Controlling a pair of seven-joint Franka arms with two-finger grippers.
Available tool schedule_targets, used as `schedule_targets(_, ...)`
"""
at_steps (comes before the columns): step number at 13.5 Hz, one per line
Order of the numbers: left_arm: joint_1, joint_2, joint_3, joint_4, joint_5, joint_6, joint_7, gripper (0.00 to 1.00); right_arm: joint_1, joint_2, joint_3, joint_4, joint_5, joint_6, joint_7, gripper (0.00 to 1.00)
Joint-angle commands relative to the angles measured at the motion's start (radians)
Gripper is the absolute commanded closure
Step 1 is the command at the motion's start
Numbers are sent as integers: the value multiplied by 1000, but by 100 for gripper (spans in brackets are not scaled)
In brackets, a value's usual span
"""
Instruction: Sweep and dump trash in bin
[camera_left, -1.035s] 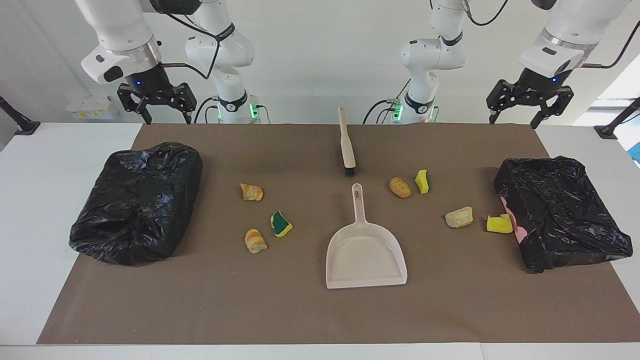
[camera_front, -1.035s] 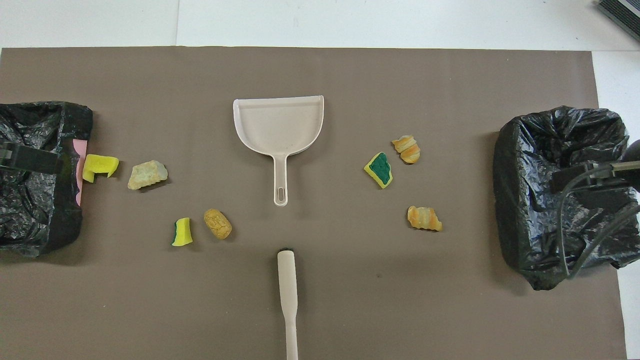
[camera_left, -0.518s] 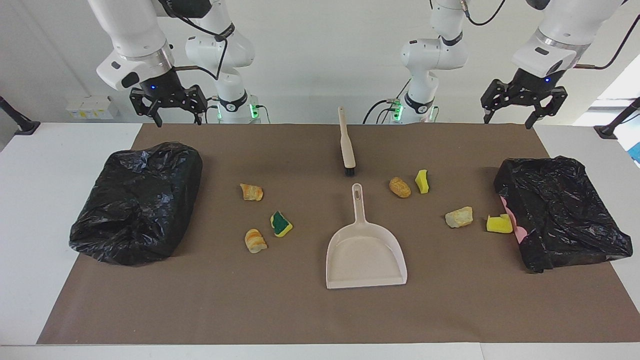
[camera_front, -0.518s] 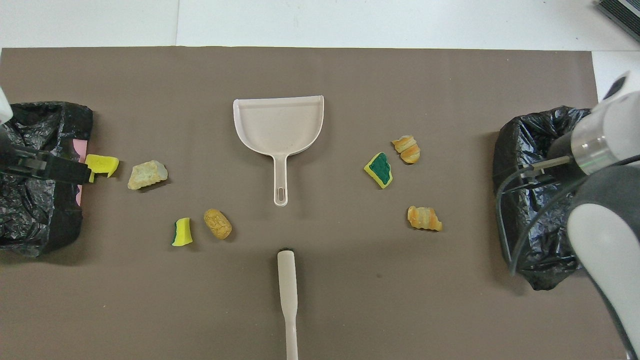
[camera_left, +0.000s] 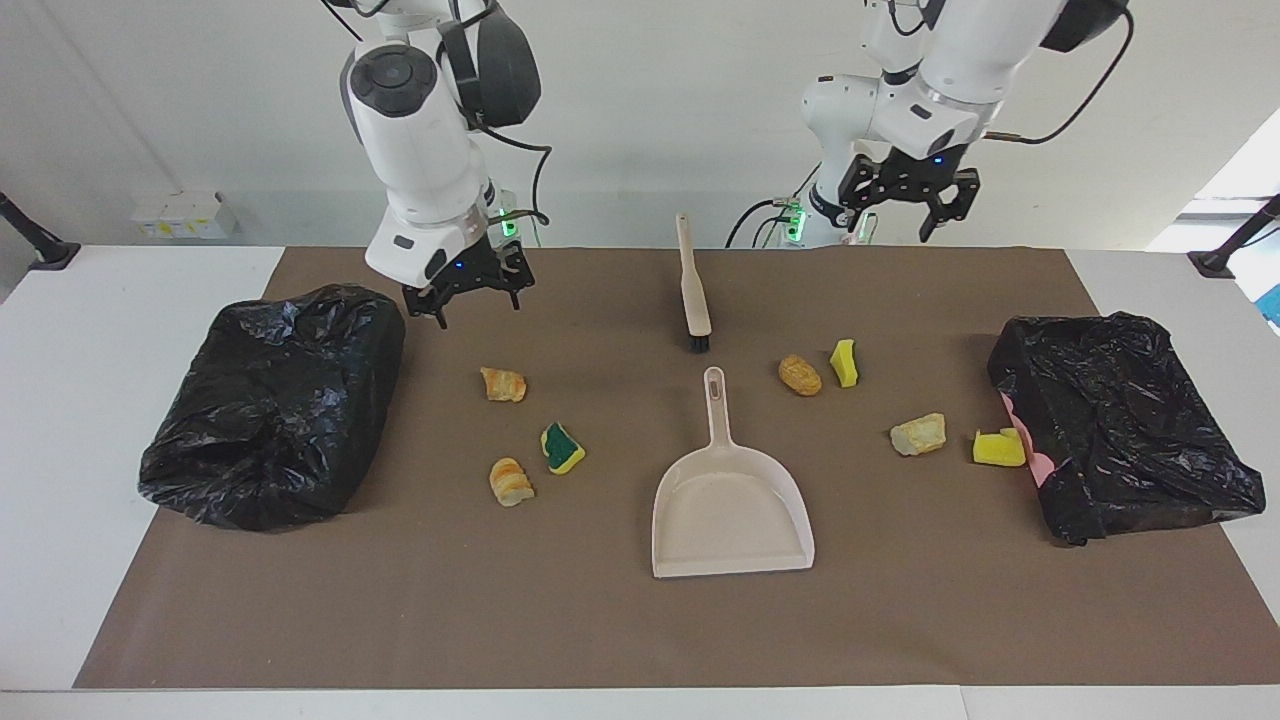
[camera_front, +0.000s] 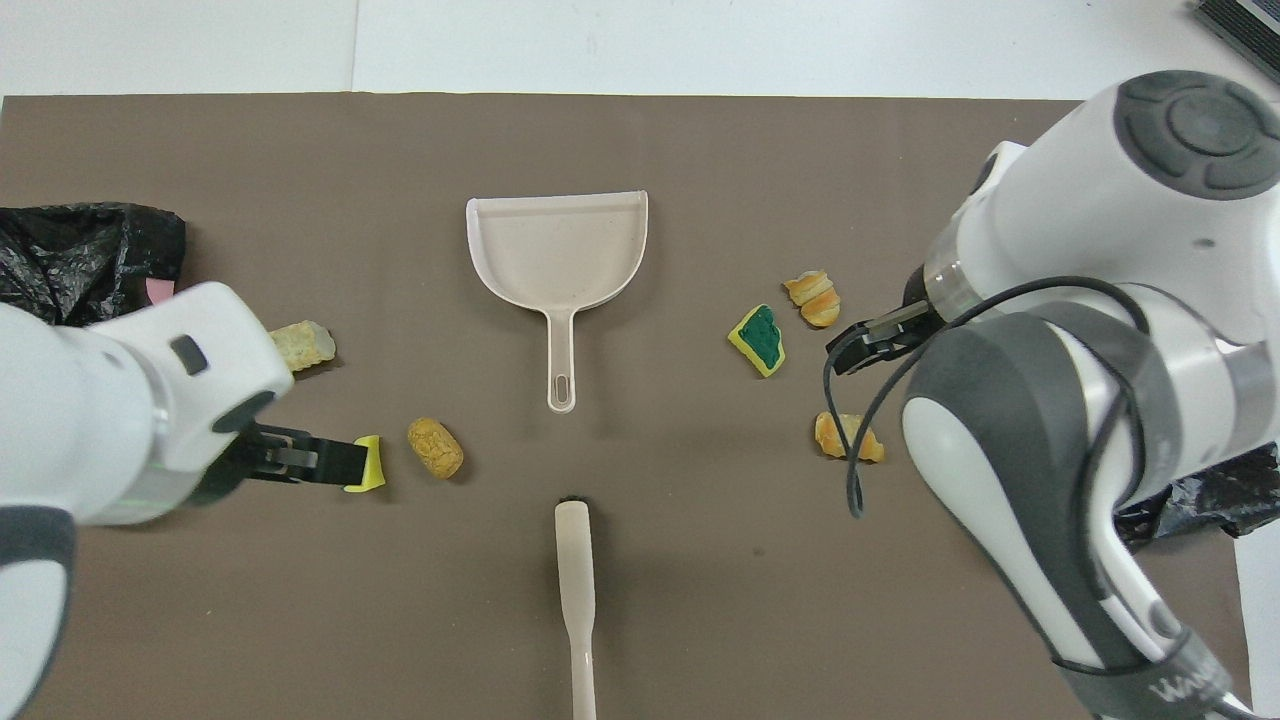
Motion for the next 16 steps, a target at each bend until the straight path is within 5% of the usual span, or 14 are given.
schedule_targets(1,-143,-106,16,-221,-6,138,-159,0,52,77,3,38,-7,55,57,0)
schedule_targets(11,-542,-114,16,-653,-6,586,-477,0,192,255,4,98,-6,271,256,0)
schedule_targets(16,-648,-8,16,-701,-7,733,-556,0,298,355,-3,141,-21,409,458,0)
